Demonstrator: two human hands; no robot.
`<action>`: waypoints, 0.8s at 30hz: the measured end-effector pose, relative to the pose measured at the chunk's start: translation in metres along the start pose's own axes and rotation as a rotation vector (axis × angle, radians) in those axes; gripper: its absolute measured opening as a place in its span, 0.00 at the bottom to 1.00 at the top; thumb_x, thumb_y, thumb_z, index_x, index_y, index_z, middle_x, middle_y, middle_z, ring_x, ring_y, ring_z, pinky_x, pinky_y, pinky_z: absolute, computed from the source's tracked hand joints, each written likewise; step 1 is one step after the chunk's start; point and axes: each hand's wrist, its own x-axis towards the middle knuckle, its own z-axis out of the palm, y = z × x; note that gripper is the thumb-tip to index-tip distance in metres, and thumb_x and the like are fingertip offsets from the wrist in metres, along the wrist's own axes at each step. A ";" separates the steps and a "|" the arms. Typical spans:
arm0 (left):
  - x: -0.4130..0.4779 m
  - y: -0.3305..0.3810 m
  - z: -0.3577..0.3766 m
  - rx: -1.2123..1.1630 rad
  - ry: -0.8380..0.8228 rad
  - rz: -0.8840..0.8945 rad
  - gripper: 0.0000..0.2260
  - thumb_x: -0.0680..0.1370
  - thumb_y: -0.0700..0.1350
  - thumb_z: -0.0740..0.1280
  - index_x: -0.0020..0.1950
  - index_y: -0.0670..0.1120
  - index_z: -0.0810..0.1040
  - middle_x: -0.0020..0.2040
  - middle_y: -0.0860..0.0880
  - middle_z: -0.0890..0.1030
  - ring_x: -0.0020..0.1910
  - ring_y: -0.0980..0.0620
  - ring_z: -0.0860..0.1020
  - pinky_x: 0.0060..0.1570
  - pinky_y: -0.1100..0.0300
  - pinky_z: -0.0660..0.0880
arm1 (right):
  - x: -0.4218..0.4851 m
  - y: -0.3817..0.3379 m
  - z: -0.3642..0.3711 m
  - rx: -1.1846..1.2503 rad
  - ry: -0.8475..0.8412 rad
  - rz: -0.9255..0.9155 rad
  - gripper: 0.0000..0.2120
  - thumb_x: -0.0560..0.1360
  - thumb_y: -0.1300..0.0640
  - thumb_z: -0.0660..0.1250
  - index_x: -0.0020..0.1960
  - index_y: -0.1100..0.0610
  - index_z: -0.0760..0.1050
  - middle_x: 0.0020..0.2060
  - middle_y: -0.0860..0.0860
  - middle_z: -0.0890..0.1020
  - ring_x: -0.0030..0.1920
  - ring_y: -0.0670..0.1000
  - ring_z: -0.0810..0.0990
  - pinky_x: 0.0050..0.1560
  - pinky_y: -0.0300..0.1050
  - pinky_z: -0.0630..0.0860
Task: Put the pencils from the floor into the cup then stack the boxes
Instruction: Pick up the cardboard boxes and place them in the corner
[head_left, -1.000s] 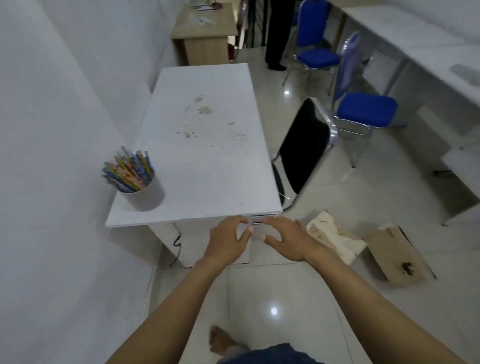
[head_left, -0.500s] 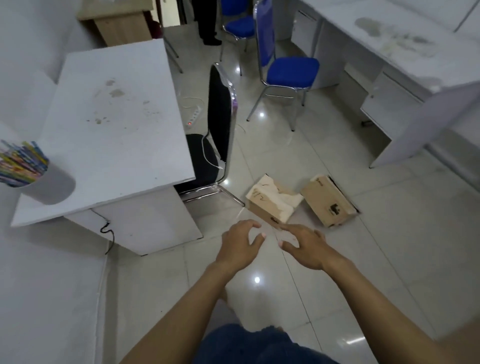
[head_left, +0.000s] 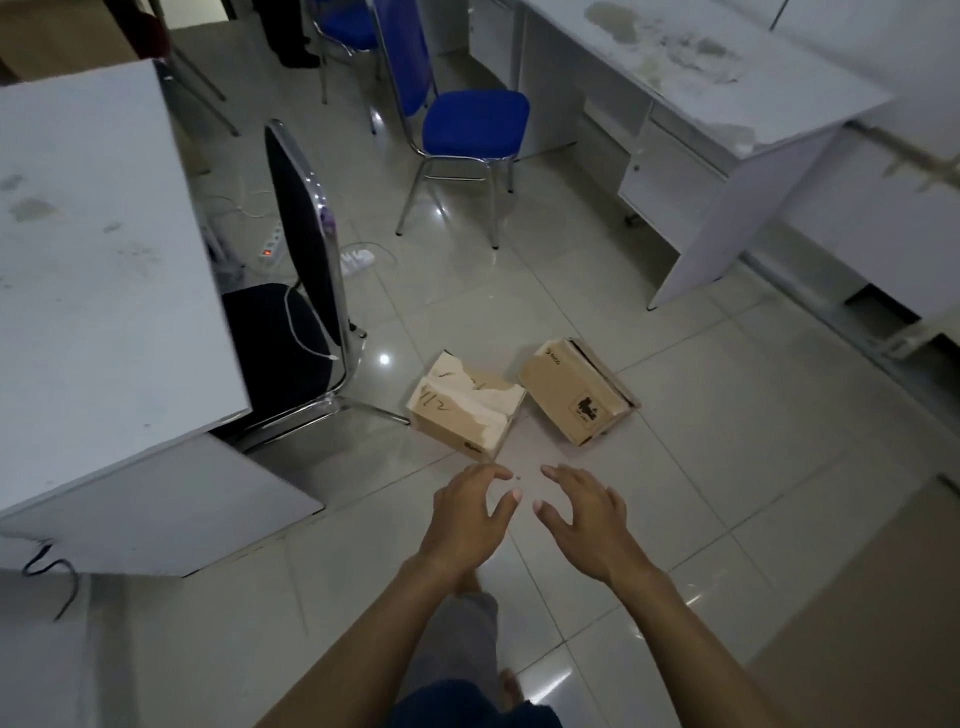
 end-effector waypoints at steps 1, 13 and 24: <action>0.015 0.000 0.005 -0.009 -0.013 -0.006 0.11 0.78 0.53 0.64 0.59 0.53 0.75 0.59 0.56 0.77 0.60 0.56 0.74 0.63 0.49 0.71 | 0.012 0.005 -0.004 0.006 -0.007 0.014 0.24 0.80 0.43 0.58 0.74 0.44 0.61 0.75 0.46 0.63 0.77 0.49 0.56 0.75 0.55 0.47; 0.190 0.016 0.003 -0.072 -0.147 -0.016 0.12 0.78 0.53 0.65 0.59 0.51 0.75 0.57 0.56 0.77 0.60 0.55 0.74 0.58 0.58 0.72 | 0.153 0.003 -0.073 0.268 0.205 0.203 0.29 0.79 0.45 0.62 0.77 0.50 0.57 0.76 0.50 0.62 0.75 0.51 0.60 0.74 0.55 0.58; 0.358 0.045 0.037 0.077 -0.223 -0.037 0.13 0.78 0.51 0.64 0.61 0.47 0.75 0.60 0.48 0.78 0.59 0.50 0.75 0.58 0.56 0.72 | 0.277 0.070 -0.107 0.465 0.200 0.408 0.35 0.77 0.43 0.64 0.78 0.48 0.53 0.74 0.50 0.60 0.72 0.54 0.64 0.68 0.61 0.68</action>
